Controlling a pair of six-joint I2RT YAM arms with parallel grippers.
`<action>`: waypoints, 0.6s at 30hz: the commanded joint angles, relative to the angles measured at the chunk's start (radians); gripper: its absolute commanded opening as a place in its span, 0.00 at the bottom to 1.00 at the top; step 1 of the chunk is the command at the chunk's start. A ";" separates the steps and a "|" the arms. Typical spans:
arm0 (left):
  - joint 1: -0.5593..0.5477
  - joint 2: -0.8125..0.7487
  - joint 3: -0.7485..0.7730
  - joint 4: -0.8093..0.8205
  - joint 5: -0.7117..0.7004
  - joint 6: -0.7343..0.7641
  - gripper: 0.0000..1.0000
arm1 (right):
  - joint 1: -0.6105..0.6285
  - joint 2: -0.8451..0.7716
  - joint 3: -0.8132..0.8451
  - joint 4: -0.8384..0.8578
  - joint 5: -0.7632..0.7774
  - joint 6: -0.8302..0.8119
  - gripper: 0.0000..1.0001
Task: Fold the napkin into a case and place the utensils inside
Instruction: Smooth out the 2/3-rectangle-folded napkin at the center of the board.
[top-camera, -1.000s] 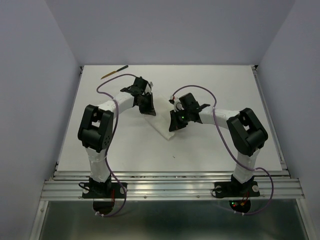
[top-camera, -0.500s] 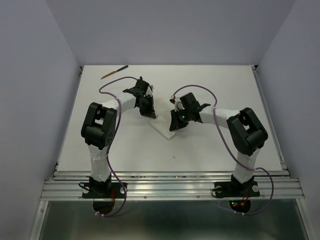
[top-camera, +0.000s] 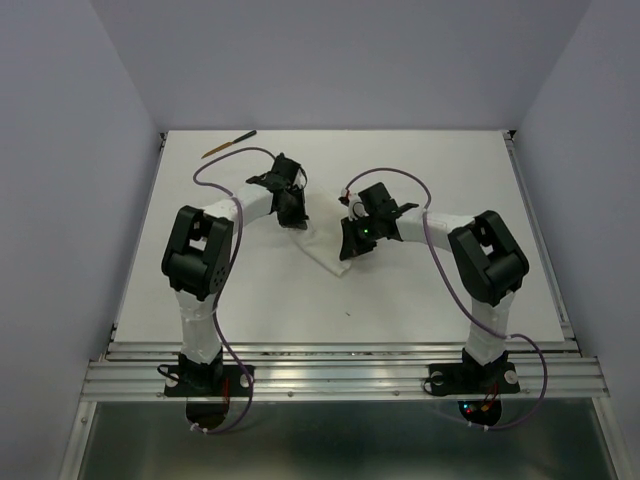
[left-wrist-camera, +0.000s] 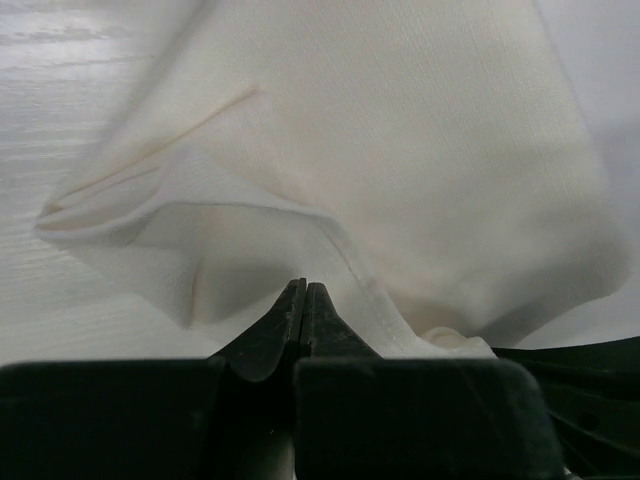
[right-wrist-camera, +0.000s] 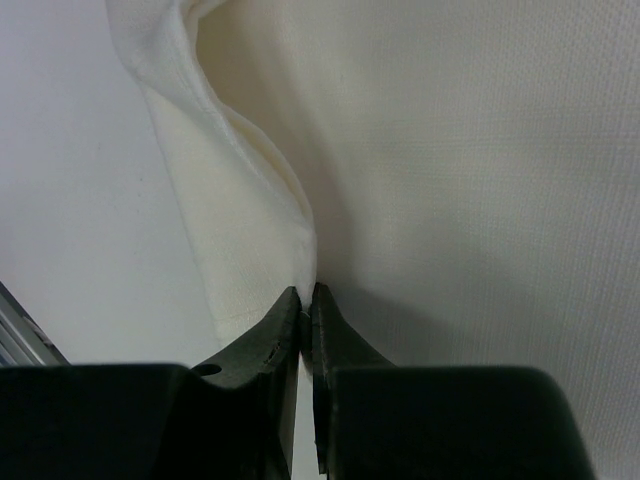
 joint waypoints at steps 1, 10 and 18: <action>0.003 -0.107 0.021 0.001 -0.061 -0.001 0.00 | -0.018 0.014 0.043 -0.014 -0.004 -0.022 0.01; -0.008 -0.084 0.001 0.015 0.120 0.040 0.00 | -0.027 0.023 0.049 -0.012 -0.012 -0.014 0.01; -0.027 -0.075 0.008 0.005 0.147 0.051 0.00 | -0.027 0.023 0.053 -0.012 -0.020 -0.013 0.01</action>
